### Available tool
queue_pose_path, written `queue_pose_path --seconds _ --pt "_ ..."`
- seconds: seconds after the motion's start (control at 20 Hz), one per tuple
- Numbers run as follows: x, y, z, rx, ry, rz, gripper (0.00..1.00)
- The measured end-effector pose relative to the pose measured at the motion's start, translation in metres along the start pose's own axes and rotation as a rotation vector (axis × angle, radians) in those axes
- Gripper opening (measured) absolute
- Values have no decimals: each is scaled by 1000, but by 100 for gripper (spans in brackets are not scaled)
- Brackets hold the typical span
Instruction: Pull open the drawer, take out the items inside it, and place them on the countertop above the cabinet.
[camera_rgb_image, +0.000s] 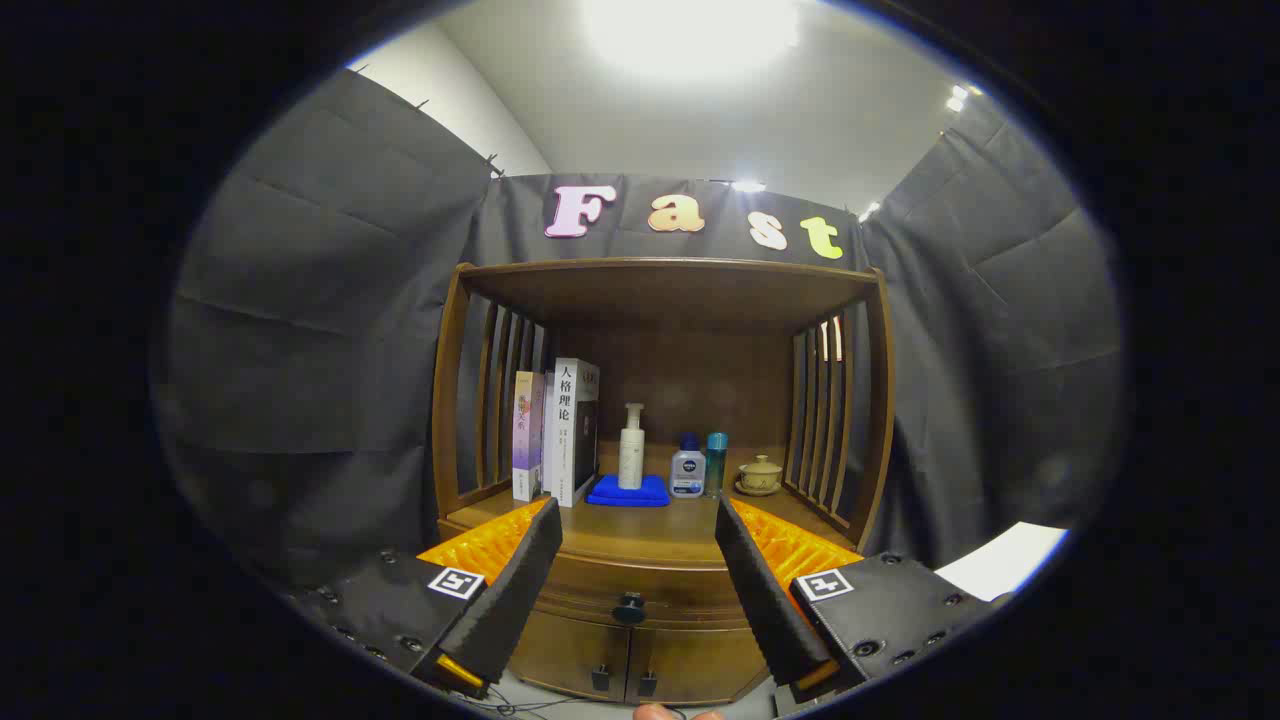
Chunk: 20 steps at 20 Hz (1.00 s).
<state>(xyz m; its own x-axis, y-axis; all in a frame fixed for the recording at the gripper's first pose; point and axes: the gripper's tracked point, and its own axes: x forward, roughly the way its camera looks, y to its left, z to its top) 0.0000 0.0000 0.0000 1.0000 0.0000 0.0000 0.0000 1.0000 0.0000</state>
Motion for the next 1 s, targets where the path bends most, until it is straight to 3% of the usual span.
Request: queue_pose_path --seconds 1.0 --pt "25 4 -34 42 83 14 97"
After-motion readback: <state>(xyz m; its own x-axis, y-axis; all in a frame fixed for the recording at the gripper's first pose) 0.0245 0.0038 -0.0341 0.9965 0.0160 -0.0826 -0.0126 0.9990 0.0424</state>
